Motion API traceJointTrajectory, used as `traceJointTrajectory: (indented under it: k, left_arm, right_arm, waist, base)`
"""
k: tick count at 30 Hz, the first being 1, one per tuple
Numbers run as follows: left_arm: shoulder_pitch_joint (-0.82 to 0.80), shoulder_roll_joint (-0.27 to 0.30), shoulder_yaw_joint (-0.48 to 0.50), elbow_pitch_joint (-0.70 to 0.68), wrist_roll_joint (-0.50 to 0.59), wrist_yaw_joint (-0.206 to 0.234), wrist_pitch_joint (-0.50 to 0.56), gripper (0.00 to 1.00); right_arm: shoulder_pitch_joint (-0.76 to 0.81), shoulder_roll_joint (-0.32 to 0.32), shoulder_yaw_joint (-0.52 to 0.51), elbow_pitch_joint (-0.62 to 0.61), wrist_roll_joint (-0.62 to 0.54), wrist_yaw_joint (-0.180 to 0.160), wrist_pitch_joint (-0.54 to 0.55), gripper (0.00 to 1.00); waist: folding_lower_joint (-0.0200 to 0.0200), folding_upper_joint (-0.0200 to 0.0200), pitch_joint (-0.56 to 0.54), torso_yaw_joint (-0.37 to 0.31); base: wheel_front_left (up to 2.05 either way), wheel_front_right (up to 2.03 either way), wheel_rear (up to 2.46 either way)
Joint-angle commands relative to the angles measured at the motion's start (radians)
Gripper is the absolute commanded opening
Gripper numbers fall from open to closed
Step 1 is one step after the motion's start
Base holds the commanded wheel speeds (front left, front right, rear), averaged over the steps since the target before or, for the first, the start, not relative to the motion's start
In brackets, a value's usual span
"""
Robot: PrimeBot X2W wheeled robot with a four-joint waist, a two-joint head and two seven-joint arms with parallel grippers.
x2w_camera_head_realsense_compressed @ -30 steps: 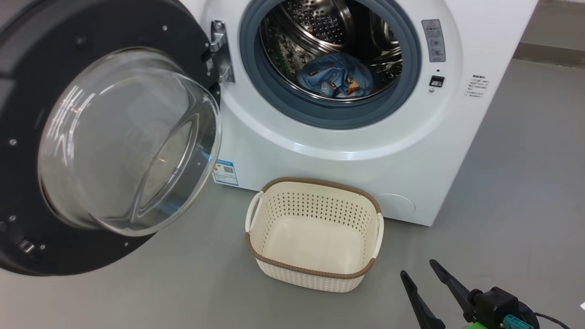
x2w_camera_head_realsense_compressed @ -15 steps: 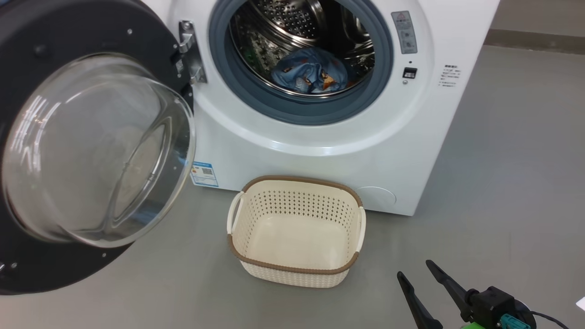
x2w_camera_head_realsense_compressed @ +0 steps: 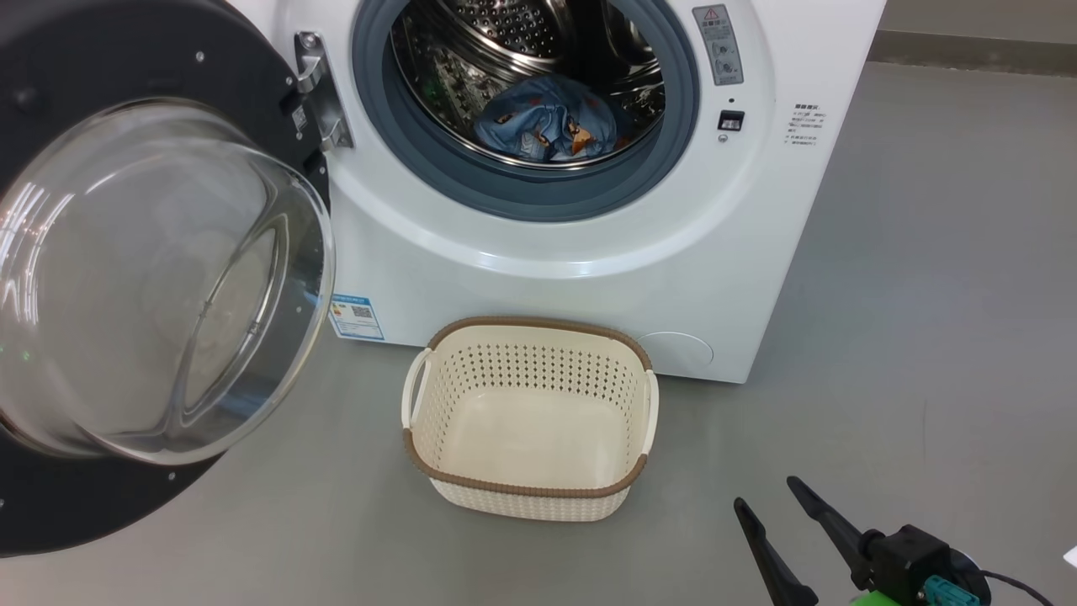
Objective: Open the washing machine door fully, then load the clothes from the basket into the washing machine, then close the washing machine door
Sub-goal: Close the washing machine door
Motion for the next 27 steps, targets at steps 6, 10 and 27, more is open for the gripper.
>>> traceJointTrajectory:
  k: [6,10,27]
  left_arm:
    - [-0.027,0.056,-0.008,0.0,-0.014,-0.024,0.04,0.0]
    - [-0.027,0.05,-0.016,0.016,-0.015,-0.039,0.066,0.0]
    - [-0.023,0.027,-0.066,0.048,-0.023,-0.107,0.248,0.0]
  right_arm:
    - [-0.048,-0.019,0.015,-0.02,0.001,0.002,-0.005,1.0]
    - [-0.049,-0.023,0.015,-0.02,0.002,0.002,-0.005,1.0]
    - [-0.04,-0.035,0.013,-0.02,0.007,0.002,-0.005,1.0]
  waist:
    - [0.0,0.0,0.002,-0.001]
    - [0.0,0.0,0.002,-0.004]
    - [0.0,0.0,-0.015,-0.019]
  base:
    - [0.0,0.0,0.0]
    - [0.0,0.0,0.0]
    - [0.0,0.0,0.0]
